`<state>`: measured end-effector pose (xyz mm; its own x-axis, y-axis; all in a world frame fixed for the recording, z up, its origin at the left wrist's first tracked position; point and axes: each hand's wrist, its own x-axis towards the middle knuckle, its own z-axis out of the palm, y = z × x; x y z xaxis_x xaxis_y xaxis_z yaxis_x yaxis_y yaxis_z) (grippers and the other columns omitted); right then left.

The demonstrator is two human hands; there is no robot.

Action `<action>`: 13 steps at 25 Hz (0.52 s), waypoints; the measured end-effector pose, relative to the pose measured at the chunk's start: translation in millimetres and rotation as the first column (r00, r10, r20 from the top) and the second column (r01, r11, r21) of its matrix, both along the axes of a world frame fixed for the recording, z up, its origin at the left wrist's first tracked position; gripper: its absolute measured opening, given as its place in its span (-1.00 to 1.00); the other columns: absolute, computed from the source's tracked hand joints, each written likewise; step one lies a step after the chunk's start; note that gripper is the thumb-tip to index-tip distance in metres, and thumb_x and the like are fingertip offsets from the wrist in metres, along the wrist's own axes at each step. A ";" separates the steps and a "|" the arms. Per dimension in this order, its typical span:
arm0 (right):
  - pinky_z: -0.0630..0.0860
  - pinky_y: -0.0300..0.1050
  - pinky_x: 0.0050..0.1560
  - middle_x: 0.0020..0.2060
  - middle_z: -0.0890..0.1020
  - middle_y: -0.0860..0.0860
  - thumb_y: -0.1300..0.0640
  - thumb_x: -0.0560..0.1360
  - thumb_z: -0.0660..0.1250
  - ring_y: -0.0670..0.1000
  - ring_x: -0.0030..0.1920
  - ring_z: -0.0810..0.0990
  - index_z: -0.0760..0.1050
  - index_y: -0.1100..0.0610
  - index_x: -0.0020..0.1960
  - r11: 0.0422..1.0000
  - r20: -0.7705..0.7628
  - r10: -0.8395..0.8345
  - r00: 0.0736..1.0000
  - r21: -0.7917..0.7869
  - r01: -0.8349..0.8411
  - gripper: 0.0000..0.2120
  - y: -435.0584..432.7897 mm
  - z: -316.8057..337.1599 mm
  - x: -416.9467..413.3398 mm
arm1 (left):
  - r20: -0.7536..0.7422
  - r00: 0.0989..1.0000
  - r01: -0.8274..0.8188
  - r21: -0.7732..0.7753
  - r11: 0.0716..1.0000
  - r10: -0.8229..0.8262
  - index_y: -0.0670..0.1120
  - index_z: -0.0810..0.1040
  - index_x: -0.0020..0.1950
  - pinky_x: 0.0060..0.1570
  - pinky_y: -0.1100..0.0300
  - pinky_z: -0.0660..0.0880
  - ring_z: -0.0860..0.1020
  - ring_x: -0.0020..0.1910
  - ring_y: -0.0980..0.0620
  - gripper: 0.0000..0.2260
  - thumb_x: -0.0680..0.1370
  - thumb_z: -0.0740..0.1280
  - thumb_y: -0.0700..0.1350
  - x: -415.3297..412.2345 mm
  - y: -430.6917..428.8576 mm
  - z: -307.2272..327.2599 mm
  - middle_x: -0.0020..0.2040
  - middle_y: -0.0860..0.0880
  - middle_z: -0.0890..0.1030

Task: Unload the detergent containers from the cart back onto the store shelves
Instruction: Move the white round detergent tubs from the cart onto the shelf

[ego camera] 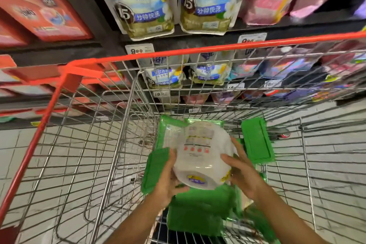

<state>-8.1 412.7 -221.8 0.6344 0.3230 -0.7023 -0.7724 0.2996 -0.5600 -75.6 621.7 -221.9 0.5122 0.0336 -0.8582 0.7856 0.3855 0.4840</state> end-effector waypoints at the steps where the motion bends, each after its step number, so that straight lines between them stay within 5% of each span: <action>1: 0.62 0.08 -0.16 0.19 0.63 0.07 0.23 0.26 0.53 0.18 0.09 0.66 0.34 -0.16 0.37 1.000 0.023 0.028 0.999 -0.015 -0.028 -0.23 -9.7 8.4 -3.0 | 0.007 0.998 0.059 -0.028 0.998 -0.059 0.13 0.47 0.29 0.03 -0.03 0.55 0.61 0.15 -0.11 -0.07 0.02 0.35 0.57 0.3 -2.6 4.1 0.19 -0.05 0.63; 5: 0.59 0.06 0.03 0.36 0.47 -0.02 0.11 0.34 0.47 0.05 0.22 0.59 0.20 -0.25 0.43 0.978 0.145 0.178 0.973 -0.131 -0.160 -0.22 -33.8 43.4 -10.3 | 0.033 0.997 0.070 -0.090 0.993 -0.067 0.09 0.44 0.33 0.11 -0.12 0.56 0.65 0.08 -0.13 0.06 -0.12 0.52 0.44 2.3 -15.0 33.6 0.15 -0.08 0.66; 7: 0.53 -0.15 0.18 0.46 0.28 -0.18 0.00 0.26 0.59 -0.16 0.34 0.45 0.03 -0.33 0.47 0.908 0.287 0.401 0.870 -0.253 -0.335 0.00 -42.3 61.6 -12.0 | 0.018 0.996 0.090 -0.077 0.993 -0.089 0.06 0.51 0.26 0.08 -0.12 0.57 0.68 0.02 -0.12 0.03 -0.16 0.52 0.43 3.5 -13.5 46.4 0.07 -0.09 0.70; 9: 0.24 -0.22 0.42 0.52 -0.09 -0.29 -0.18 0.08 0.64 -0.24 0.51 0.05 -0.24 -0.35 0.48 0.705 0.385 0.697 0.604 -0.521 -0.481 0.30 -49.8 77.7 -12.5 | 0.001 0.994 0.105 -0.085 0.991 -0.106 0.02 0.56 0.20 0.05 -0.14 0.58 0.68 0.01 -0.16 0.01 -0.18 0.53 0.41 4.7 -6.8 59.9 0.01 -0.13 0.71; 11: -0.11 -0.14 0.49 0.49 -0.32 -0.29 -0.36 0.04 0.54 -0.22 0.51 -0.29 -0.32 -0.35 0.47 0.497 0.420 0.856 0.301 -0.828 -0.260 0.31 -49.3 91.5 -12.9 | 0.014 0.987 0.160 -0.096 0.982 -0.159 0.00 0.57 0.20 0.02 -0.19 0.58 0.67 0.02 -0.21 -0.02 -0.15 0.54 0.40 6.7 1.7 77.7 0.03 -0.17 0.70; 13: -0.24 -0.09 0.52 0.54 -0.24 -0.20 -0.38 0.10 0.51 -0.08 0.55 -0.26 -0.17 -0.24 0.53 0.473 0.469 0.876 0.112 -0.881 -0.021 0.23 -42.8 102.6 -13.5 | 0.041 0.974 0.225 -0.081 0.971 -0.222 0.02 0.56 0.21 -0.09 -0.21 0.60 0.67 -0.02 -0.23 -0.06 -0.09 0.53 0.41 11.3 9.5 91.1 0.00 -0.18 0.70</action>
<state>-21.7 369.8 -119.2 0.7616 0.6470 -0.0374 0.4638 -0.5845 -0.6657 -64.3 631.2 -130.7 0.5251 -0.1570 -0.8364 0.8415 0.2421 0.4829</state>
